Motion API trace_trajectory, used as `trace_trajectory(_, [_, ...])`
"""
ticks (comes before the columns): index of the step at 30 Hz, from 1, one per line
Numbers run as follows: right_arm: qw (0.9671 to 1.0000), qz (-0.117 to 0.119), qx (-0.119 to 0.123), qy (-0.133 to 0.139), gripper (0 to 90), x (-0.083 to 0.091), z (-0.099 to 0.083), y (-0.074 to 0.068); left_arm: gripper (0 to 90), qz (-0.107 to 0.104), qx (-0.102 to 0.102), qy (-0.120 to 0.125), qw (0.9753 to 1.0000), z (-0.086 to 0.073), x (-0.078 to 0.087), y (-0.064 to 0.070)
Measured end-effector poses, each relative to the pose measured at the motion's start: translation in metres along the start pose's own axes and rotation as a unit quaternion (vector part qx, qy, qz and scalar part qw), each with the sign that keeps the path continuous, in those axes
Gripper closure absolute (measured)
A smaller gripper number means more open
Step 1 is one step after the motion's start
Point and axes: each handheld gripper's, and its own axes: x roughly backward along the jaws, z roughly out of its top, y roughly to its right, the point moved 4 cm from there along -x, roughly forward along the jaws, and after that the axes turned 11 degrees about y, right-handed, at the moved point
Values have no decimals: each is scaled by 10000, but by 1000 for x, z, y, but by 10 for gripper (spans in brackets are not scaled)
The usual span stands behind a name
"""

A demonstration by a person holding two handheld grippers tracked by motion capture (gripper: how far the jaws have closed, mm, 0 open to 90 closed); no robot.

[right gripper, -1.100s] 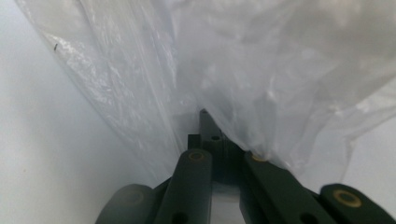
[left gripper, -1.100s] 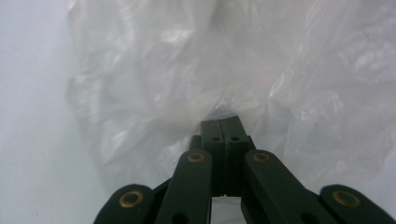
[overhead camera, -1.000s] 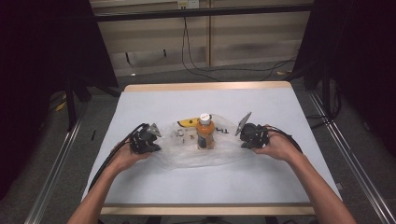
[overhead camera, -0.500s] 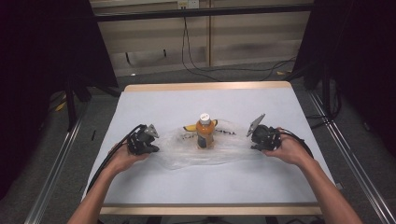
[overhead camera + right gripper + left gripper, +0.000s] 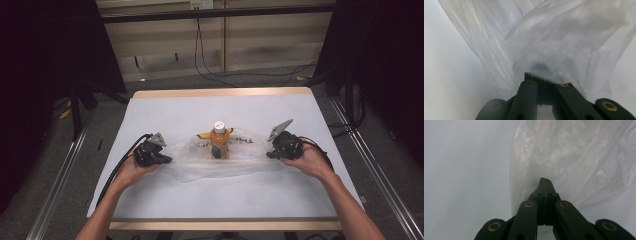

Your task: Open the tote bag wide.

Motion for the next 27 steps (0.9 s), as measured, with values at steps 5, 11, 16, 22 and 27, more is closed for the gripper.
trace_trajectory(5, [9973,196,-201,683,900,5,15,-3,900,-66,83,574,9983,7,10,8])
trace_trajectory(11, [9952,303,-23,933,900,14,33,-12,900,-189,-158,730,9970,25,20,24])
trace_trajectory(16, [9954,346,238,864,900,21,56,-14,900,-295,-618,589,9959,52,14,44])
trace_trajectory(22, [9960,387,514,627,900,19,91,-13,900,-549,-922,464,9931,81,-3,62])
trace_trajectory(27, [9967,557,525,276,900,-7,104,-8,900,-625,-911,365,9932,93,-28,63])
